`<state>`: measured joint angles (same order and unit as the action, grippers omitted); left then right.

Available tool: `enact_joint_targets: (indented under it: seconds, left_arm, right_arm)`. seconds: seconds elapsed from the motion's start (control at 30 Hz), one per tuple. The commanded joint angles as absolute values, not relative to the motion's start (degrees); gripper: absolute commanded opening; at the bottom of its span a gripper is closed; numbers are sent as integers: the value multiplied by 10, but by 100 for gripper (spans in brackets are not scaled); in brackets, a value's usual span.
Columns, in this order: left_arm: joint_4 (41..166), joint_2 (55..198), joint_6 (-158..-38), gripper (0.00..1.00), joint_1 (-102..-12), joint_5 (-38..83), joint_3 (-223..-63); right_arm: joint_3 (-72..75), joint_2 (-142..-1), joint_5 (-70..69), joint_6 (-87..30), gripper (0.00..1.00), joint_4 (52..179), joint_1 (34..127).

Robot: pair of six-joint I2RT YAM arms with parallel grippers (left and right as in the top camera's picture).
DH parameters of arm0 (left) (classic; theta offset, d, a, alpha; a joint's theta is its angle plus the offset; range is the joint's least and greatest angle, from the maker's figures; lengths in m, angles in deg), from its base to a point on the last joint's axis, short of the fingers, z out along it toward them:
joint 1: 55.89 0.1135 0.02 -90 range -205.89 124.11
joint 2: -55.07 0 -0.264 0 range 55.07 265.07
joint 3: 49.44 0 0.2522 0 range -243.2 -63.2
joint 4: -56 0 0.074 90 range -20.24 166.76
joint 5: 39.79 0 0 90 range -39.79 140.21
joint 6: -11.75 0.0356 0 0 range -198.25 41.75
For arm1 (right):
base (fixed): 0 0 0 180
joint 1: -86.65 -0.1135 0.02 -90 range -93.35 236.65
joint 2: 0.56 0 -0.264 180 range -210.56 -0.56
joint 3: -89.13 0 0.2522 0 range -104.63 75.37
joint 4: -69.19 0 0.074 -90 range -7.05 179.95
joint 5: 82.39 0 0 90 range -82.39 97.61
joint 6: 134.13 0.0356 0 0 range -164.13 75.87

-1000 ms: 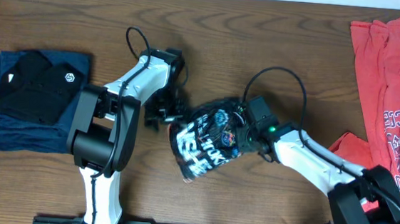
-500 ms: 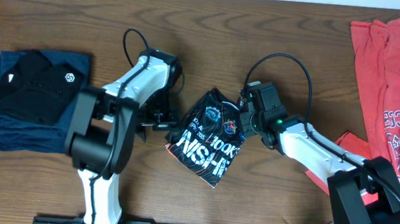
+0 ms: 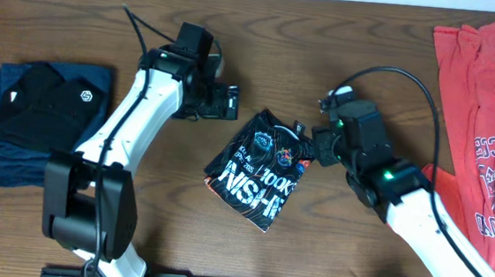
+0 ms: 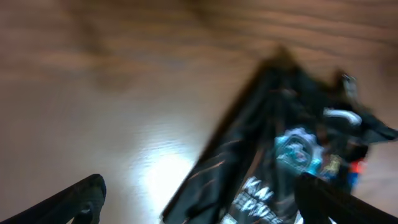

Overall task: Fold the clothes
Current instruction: 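Grasp the black jersey bundle's top edge with the left gripper, then lift the jersey bundle with the left gripper and carry it left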

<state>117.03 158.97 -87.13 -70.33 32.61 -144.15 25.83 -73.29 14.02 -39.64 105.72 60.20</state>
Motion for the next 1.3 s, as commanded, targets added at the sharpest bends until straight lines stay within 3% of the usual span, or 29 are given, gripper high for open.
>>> enact_joint_targets:
  seconds: [0.0,0.1,0.47,0.8,0.9,0.97,1.0,1.07,1.2,1.27]
  left_arm:
    - [1149,1632,-809,98,-703,249,-1441]
    - [1119,1667,-796,98,-703,204,-1441]
    - [1024,1774,-778,98,-704,32,-1441]
    - [1037,1838,-778,96,-746,28,-1440]
    - [1036,1840,-772,82,-761,29,-1440]
    - [1033,1840,-769,64,-765,42,-1441]
    - [1033,1840,-770,45,-765,56,-1441]
    - [1035,1840,-770,25,-765,91,-1441]
    - [1040,1839,-770,6,-762,119,-1441]
    - [1043,1836,-770,6,-761,123,-1442]
  right_arm:
    - [251,-694,171,-388,67,1082,609]
    - [251,-674,171,-383,72,1107,609]
    - [251,-672,173,-366,72,1152,609]
    - [251,-672,173,-364,72,1156,609]
    - [251,-672,178,-364,72,1159,609]
    - [251,-672,182,-364,72,1164,609]
    - [251,-672,182,-365,72,1166,609]
    - [251,-672,182,-364,72,1170,609]
    - [251,-672,186,-364,72,1172,609]
    - [251,-672,194,-364,72,1172,609]
